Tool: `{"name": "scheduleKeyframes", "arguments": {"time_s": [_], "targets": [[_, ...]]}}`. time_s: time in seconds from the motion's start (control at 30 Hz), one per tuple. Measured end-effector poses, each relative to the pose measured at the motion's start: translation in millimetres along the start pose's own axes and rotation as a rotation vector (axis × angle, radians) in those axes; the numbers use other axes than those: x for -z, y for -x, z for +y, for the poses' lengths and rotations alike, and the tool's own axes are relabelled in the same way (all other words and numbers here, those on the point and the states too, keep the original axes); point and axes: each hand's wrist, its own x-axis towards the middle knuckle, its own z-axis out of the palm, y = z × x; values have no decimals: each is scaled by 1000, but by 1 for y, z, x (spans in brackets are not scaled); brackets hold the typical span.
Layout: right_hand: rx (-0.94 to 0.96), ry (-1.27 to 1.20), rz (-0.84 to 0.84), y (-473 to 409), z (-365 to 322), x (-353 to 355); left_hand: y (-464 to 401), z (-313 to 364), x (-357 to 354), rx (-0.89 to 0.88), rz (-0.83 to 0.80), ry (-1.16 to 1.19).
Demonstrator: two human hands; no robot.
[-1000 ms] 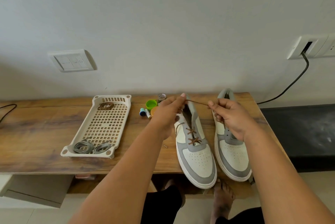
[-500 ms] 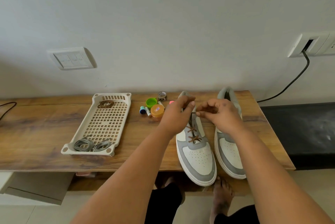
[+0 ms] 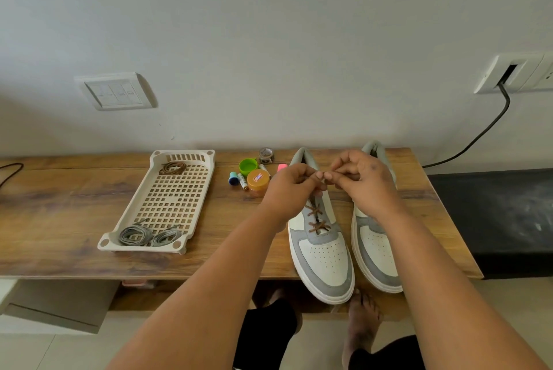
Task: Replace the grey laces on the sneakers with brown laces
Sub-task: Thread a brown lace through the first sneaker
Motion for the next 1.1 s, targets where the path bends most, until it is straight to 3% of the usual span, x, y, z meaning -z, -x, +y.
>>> {"name": "scheduleKeyframes", "arguments": {"time_s": [0.07, 0.17, 0.3, 0.4, 0.5, 0.67, 0.93, 1.1], "targets": [[-7, -45, 10, 1, -2, 0, 1, 4, 2, 84, -17, 169], [-7, -93, 42, 1, 1, -1, 2, 9, 5, 181, -13, 191], [-52, 14, 38, 1, 9, -7, -1, 8, 8, 195, 56, 20], [-18, 284, -116, 4, 10, -15, -5, 2, 10, 137, 157, -149], [-47, 385, -214, 7, 10, -26, -6, -3, 10, 65, 185, -315], [-112, 319, -73, 6, 12, -28, -7, -5, 10, -42, 203, -570], [-566, -434, 66, 2, 17, -30, -10, -13, -1, -93, 146, -664], [-627, -598, 97, 3, 16, -29, -10, -17, -7, -117, 123, -662]]}}
